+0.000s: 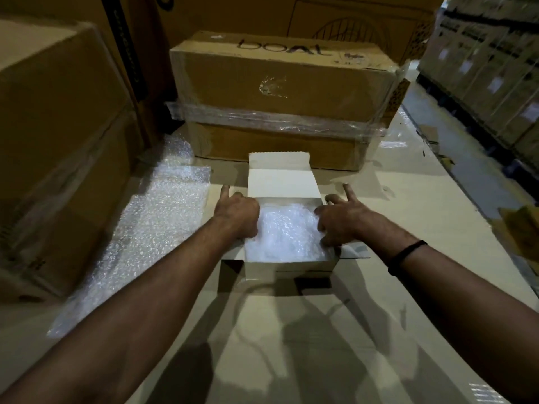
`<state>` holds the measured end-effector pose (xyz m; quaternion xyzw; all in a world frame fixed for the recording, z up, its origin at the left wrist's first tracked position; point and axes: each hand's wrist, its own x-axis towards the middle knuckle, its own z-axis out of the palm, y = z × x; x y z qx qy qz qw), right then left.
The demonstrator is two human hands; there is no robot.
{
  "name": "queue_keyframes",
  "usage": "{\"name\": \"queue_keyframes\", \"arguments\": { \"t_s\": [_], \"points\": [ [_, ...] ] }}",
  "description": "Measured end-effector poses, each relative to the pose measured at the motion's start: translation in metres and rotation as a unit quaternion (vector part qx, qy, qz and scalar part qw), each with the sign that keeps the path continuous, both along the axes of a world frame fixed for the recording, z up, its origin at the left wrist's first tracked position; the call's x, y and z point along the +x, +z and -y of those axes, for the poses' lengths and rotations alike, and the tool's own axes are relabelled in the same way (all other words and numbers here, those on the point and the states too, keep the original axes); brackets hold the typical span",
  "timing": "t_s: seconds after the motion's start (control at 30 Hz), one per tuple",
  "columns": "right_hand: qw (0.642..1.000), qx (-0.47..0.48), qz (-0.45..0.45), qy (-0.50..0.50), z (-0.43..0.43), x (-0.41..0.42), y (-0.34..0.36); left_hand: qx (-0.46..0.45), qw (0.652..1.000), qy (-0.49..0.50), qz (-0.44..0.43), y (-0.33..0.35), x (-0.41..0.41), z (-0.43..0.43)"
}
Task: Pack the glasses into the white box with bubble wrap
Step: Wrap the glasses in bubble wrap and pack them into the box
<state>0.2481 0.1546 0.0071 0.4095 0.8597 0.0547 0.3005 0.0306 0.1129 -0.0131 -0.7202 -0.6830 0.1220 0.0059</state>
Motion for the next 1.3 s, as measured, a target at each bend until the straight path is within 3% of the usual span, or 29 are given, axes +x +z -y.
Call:
{"name": "queue_keyframes", "arguments": {
  "t_s": [0.1,0.23,0.3,0.43,0.53,0.67,0.8,1.0,1.17,1.23,1.3],
  "points": [
    [1.000,0.003,-0.019,0.001,0.004,0.005,0.004,-0.009,1.000,-0.024,0.004,0.003,-0.005,0.003],
    [0.991,-0.020,-0.132,-0.016,0.002,0.017,0.019,0.018,0.995,-0.035,0.090,0.023,-0.015,0.013],
    [0.994,-0.026,-0.104,-0.002,0.005,0.017,0.016,-0.013,0.996,-0.040,0.082,0.024,-0.012,0.021],
    [1.000,-0.011,-0.020,0.021,0.014,0.007,-0.002,-0.052,0.996,-0.060,-0.034,0.004,0.003,0.031],
    [0.999,0.004,-0.033,0.026,0.017,0.007,-0.001,-0.026,0.998,-0.060,-0.024,0.004,0.003,0.034],
    [0.994,-0.025,-0.099,-0.029,0.014,0.017,0.006,-0.009,0.998,-0.018,0.061,0.009,0.001,0.039],
    [0.995,0.035,-0.088,-0.014,0.026,0.007,-0.007,-0.055,0.998,0.000,-0.006,-0.002,0.018,0.041],
    [0.989,0.108,-0.094,-0.020,0.033,-0.007,-0.020,-0.024,0.999,0.010,-0.021,-0.009,0.028,0.040],
    [0.987,-0.022,-0.144,-0.068,0.023,0.015,0.004,-0.029,0.997,-0.009,0.066,0.007,0.003,0.044],
    [0.992,-0.037,-0.107,-0.057,0.017,0.022,0.013,-0.024,0.996,-0.005,0.083,0.015,-0.009,0.042],
    [0.998,-0.037,-0.038,-0.031,0.014,0.021,0.012,-0.054,0.997,-0.009,0.047,0.015,-0.011,0.037]
  ]
}}
